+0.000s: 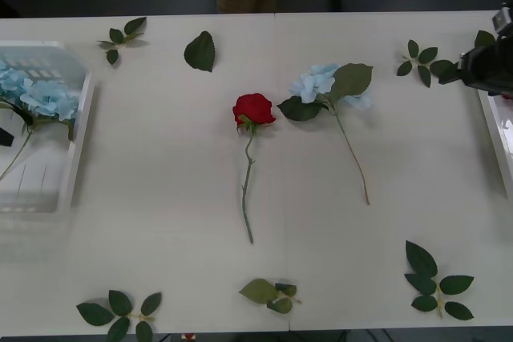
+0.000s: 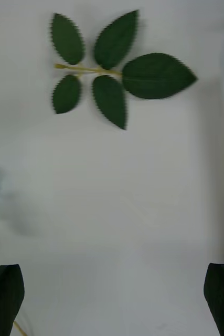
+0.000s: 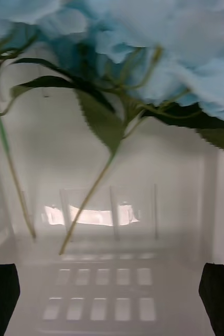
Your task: Place the red flowers into the right box and the blue flowers into the left box. If a person shows an open palm, hand one flower to the person first, then continue sorting.
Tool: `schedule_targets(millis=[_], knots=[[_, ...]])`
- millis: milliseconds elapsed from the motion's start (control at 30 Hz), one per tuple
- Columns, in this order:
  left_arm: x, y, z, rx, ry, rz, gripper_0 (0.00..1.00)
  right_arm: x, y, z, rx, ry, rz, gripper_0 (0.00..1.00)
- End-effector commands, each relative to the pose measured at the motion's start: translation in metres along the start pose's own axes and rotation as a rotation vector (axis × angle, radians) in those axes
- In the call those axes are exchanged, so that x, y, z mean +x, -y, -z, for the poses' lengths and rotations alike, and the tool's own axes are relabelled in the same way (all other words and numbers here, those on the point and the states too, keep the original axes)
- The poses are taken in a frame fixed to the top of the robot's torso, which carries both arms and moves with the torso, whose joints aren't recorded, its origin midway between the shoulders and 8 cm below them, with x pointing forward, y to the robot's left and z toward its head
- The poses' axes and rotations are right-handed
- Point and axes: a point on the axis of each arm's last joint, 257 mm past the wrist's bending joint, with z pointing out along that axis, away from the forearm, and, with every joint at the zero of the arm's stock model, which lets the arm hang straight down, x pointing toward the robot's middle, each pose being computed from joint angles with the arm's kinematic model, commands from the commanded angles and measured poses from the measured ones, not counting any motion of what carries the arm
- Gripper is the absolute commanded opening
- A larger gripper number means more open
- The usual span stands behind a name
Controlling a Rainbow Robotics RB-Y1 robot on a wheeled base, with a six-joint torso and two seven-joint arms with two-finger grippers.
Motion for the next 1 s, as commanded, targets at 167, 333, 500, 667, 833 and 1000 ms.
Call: schedule_targets(millis=[167, 333, 500, 667, 833, 1000], knots=[[-0.082, 0.148, 0.013, 0.110, 0.006, 0.100, 1.00, 0.048, -0.093, -0.025, -0.090, 0.133, 0.109, 1.00], [-0.101, 0.215, 0.002, 0.074, 0.010, 0.163, 1.00, 0.072, -0.141, -0.050, -0.051, 0.202, 0.234, 1.00], [-0.105, 0.276, -0.014, 0.032, 0.031, 0.179, 1.00, 0.082, -0.175, -0.076, -0.001, 0.259, 0.314, 1.00], [-0.095, 0.352, -0.029, 0.111, 0.036, 0.189, 1.00, 0.090, -0.202, -0.097, -0.030, 0.278, 0.364, 1.00], [-0.085, 0.415, -0.036, 0.220, 0.044, 0.180, 1.00, 0.091, -0.209, -0.115, -0.017, 0.298, 0.404, 1.00], [-0.071, 0.449, -0.047, 0.258, 0.057, 0.148, 1.00, 0.085, -0.202, -0.129, -0.021, 0.324, 0.410, 0.97]])
